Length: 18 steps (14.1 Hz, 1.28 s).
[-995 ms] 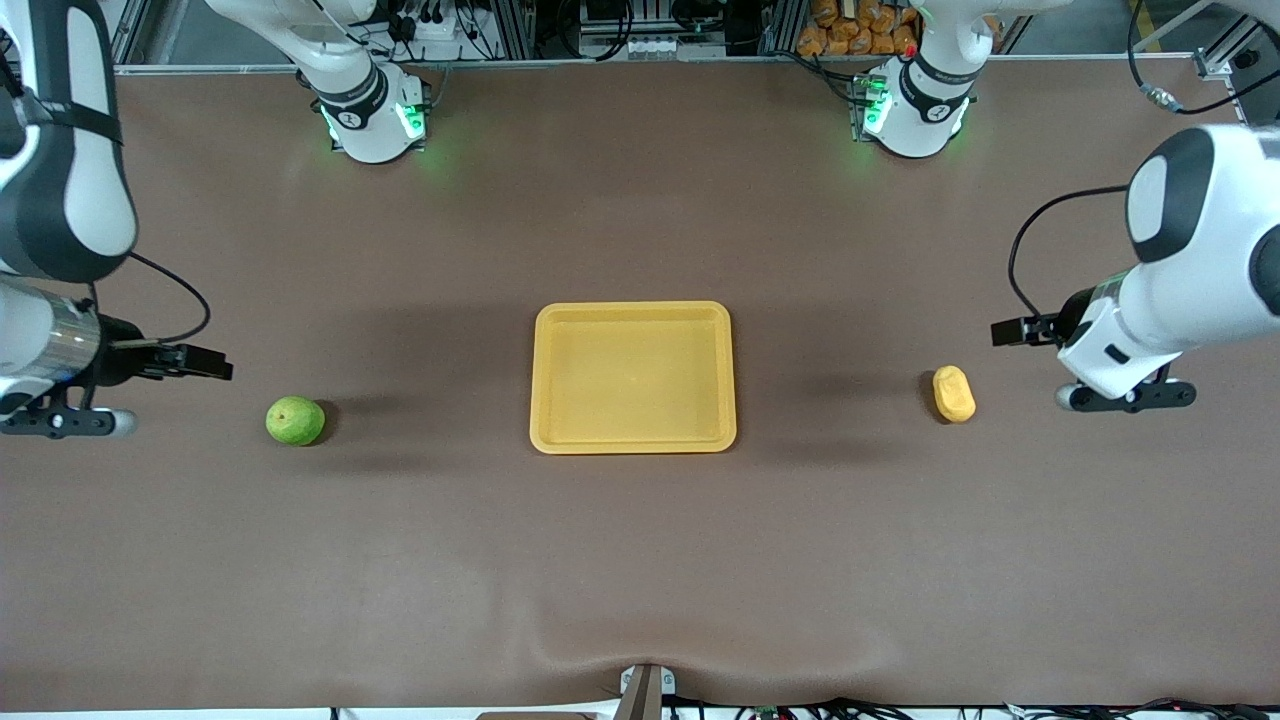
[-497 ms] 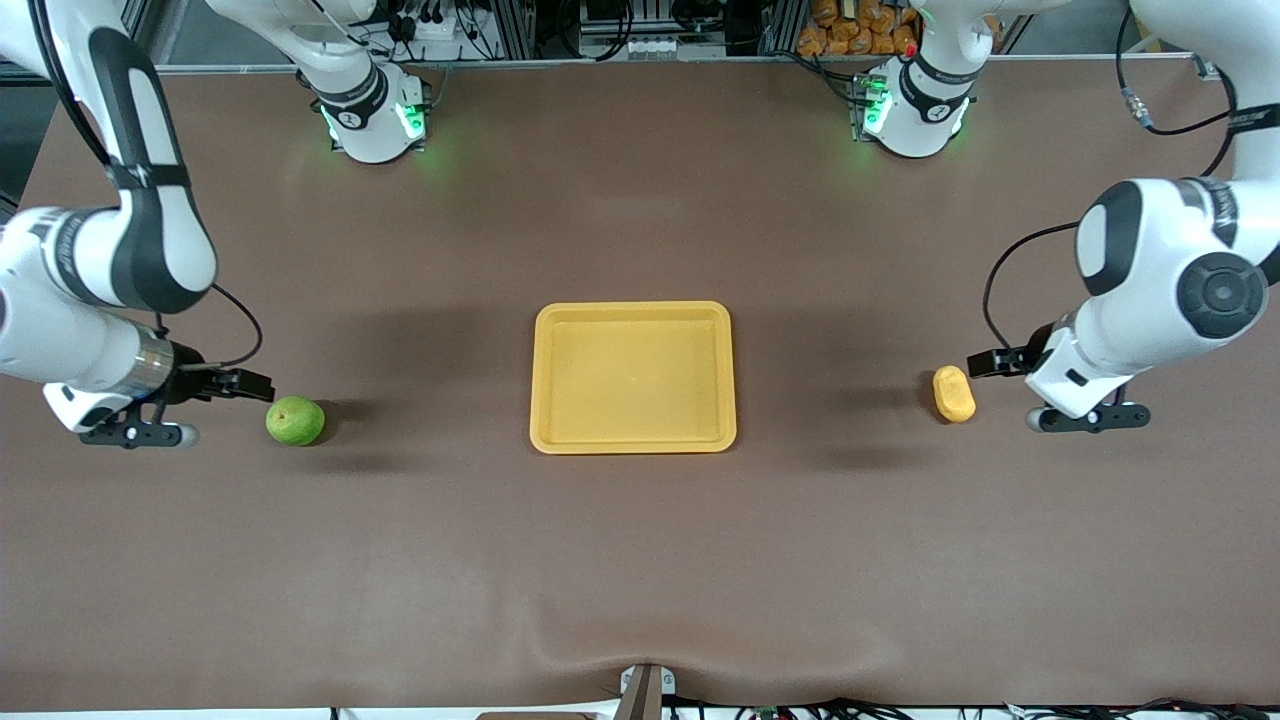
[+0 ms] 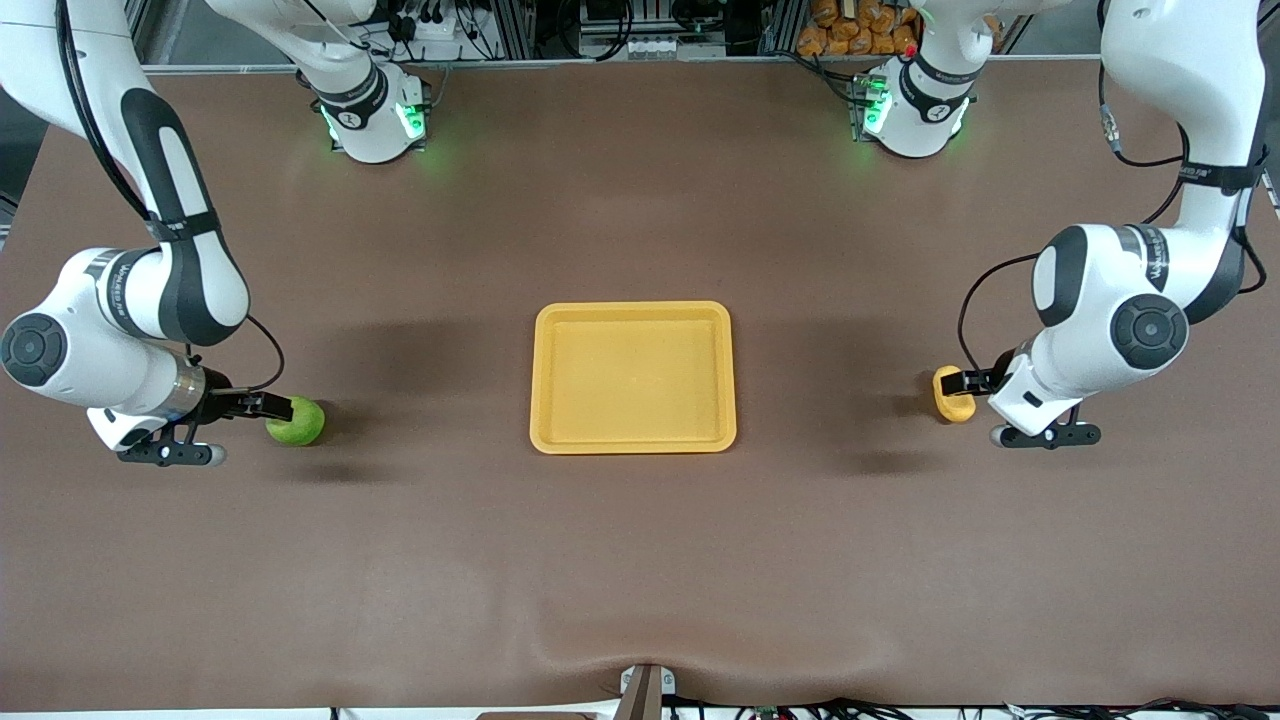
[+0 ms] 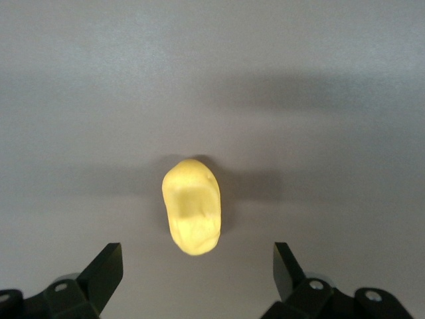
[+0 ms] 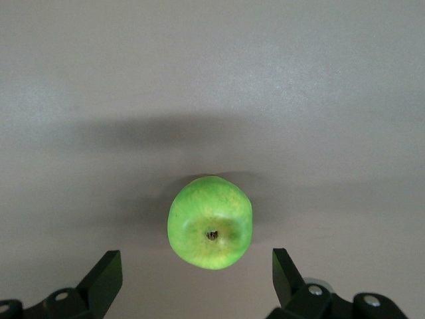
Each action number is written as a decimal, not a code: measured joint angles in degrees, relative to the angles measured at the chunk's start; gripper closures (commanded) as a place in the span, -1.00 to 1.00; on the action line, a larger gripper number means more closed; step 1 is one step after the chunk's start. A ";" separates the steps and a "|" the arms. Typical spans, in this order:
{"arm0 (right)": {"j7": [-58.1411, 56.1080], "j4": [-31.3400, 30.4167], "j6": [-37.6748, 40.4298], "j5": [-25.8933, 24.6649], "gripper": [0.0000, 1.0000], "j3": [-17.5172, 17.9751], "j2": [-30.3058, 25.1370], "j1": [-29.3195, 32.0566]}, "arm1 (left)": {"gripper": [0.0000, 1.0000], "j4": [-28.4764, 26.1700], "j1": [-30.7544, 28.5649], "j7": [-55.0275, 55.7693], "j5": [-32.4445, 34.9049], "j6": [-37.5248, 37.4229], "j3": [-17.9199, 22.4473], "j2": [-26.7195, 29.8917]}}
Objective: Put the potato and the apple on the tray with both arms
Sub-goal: 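Reach the right gripper to the apple while the left gripper reaches the potato, then close the right gripper on the apple while the left gripper grasps the potato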
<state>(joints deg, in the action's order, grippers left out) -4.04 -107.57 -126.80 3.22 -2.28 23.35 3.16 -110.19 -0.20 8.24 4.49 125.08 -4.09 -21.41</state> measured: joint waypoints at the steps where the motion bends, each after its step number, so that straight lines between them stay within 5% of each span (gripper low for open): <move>1: 0.00 0.00 -0.55 0.00 -1.00 0.00 0.39 0.00 | -1.00 -0.02 -0.06 0.00 0.01 0.83 0.01 -0.88; 9: 0.00 -0.02 -4.73 0.00 -1.00 -0.01 6.99 0.05 | -0.99 -0.07 -0.10 0.00 1.42 2.03 0.20 -5.27; 10: 0.00 -0.03 -5.17 0.00 -0.19 -0.01 7.54 0.05 | -0.95 -0.08 -0.10 0.00 1.60 2.03 0.23 -5.68; 11: 0.00 -0.02 -5.52 0.00 0.84 -0.01 8.02 0.06 | -0.94 -0.09 -0.10 0.00 1.68 2.03 0.24 -6.15; 12: 0.00 -0.02 -5.64 0.00 1.00 -0.02 8.37 0.08 | -0.90 -0.08 -0.10 0.00 1.69 2.06 0.26 -6.60; 16: 0.01 0.20 -5.56 0.02 1.00 -0.02 8.51 0.11 | -0.62 -0.08 -0.10 0.00 1.93 2.32 0.37 -8.01; 18: 0.02 0.32 -5.56 0.06 1.00 -0.02 8.52 0.11 | -0.30 -0.08 -0.10 0.00 2.24 2.41 0.42 -8.37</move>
<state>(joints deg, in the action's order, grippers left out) -4.02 -107.25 -132.36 3.29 -2.30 31.87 3.27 -110.28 -0.31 8.24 6.73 127.50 -3.68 -29.78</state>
